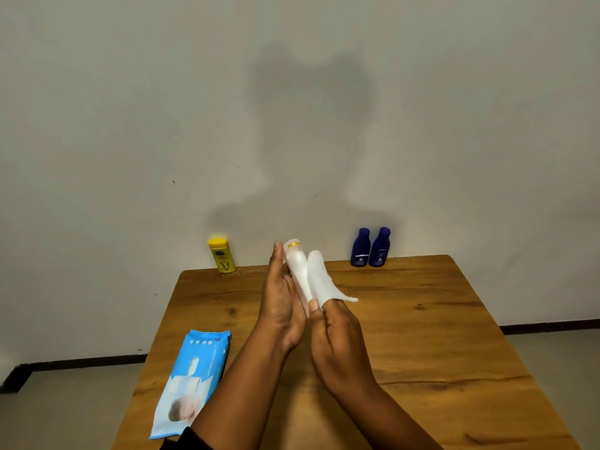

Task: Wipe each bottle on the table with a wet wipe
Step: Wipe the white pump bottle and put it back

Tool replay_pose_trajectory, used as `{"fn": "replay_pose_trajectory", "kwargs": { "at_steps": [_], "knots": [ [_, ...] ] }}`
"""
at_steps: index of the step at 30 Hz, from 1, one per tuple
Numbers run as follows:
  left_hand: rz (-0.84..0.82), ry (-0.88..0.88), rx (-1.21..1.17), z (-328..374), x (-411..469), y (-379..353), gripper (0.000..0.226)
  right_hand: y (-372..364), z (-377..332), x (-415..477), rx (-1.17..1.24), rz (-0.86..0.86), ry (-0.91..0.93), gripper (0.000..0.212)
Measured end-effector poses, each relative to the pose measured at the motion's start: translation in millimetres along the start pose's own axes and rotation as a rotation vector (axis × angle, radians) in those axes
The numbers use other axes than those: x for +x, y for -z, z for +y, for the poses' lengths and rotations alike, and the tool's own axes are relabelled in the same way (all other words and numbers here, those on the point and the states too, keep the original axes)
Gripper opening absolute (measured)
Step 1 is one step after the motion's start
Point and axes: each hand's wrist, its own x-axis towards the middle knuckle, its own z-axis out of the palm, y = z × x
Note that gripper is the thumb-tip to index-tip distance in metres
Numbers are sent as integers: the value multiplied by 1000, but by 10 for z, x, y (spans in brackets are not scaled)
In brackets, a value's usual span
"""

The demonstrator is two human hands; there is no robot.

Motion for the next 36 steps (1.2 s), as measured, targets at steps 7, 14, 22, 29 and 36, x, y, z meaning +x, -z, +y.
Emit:
{"fn": "replay_pose_trajectory", "kwargs": {
  "at_steps": [7, 14, 22, 29, 36],
  "knots": [
    [-86, 58, 0, -6, -11, 28, 54, 19, -6, 91, 4, -83, 64, 55],
    [-130, -17, 56, 38, -30, 15, 49, 65, -88, 277, -85, -161, 291, 54],
    [-206, -253, 504, 122, -131, -14, 29, 206, -131, 480, 143, 1, 101, 32],
    [-257, -406, 834, 247, -150, 2, 39, 333, -200, 518, 42, 11, 302, 23],
    [-121, -271, 471, 168, -111, -16, 30, 388, -274, 586, 491, -25, -129, 19]
  ]
}}
